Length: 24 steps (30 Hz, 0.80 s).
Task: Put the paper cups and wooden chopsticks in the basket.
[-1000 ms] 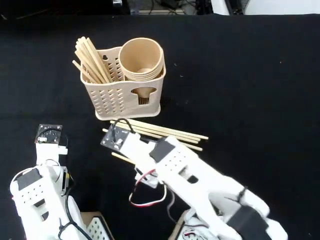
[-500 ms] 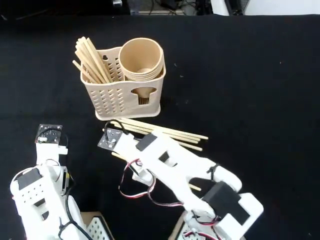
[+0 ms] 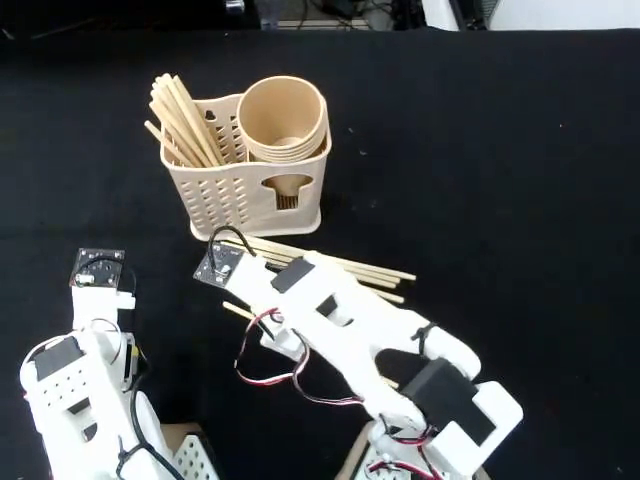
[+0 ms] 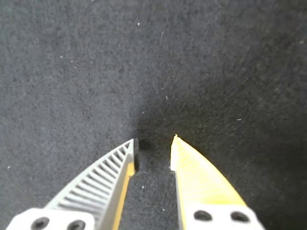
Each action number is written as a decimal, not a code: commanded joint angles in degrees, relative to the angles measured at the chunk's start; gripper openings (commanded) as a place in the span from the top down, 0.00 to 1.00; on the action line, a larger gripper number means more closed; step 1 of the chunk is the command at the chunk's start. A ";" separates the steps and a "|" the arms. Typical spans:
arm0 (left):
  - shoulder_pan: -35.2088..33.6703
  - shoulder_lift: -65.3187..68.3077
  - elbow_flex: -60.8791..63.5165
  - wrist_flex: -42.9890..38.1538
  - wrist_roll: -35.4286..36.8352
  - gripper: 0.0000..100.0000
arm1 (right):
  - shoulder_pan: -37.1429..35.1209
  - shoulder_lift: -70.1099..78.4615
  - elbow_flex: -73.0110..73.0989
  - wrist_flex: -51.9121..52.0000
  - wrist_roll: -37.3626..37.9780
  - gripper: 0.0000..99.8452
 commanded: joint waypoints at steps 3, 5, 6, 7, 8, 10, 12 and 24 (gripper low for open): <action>0.84 -0.18 0.13 -0.62 -0.70 0.86 | 2.90 -7.78 -0.92 -0.18 4.22 0.99; 0.84 -0.18 0.13 -0.62 -0.70 0.86 | 5.27 -9.71 -1.01 -0.62 7.74 0.99; 0.84 -0.18 0.13 -0.62 -0.70 0.86 | 6.42 -9.98 -1.01 -0.70 9.14 0.99; 0.84 -0.18 0.13 -0.62 -0.70 0.86 | 7.30 -9.80 -1.10 -1.23 10.37 0.99; 0.84 -0.18 0.13 -0.62 -0.70 0.86 | 7.91 -9.36 -0.92 -2.37 11.34 0.99; 0.84 -0.18 0.13 -0.62 -0.70 0.86 | 9.14 -7.96 -0.84 -5.01 12.31 0.99; 0.84 -0.18 0.13 -0.62 -0.70 0.86 | 10.11 -6.20 -1.45 -7.21 12.31 0.98; 0.84 -0.18 0.13 -0.62 -0.70 0.86 | 10.20 1.45 -4.18 -8.53 13.10 0.83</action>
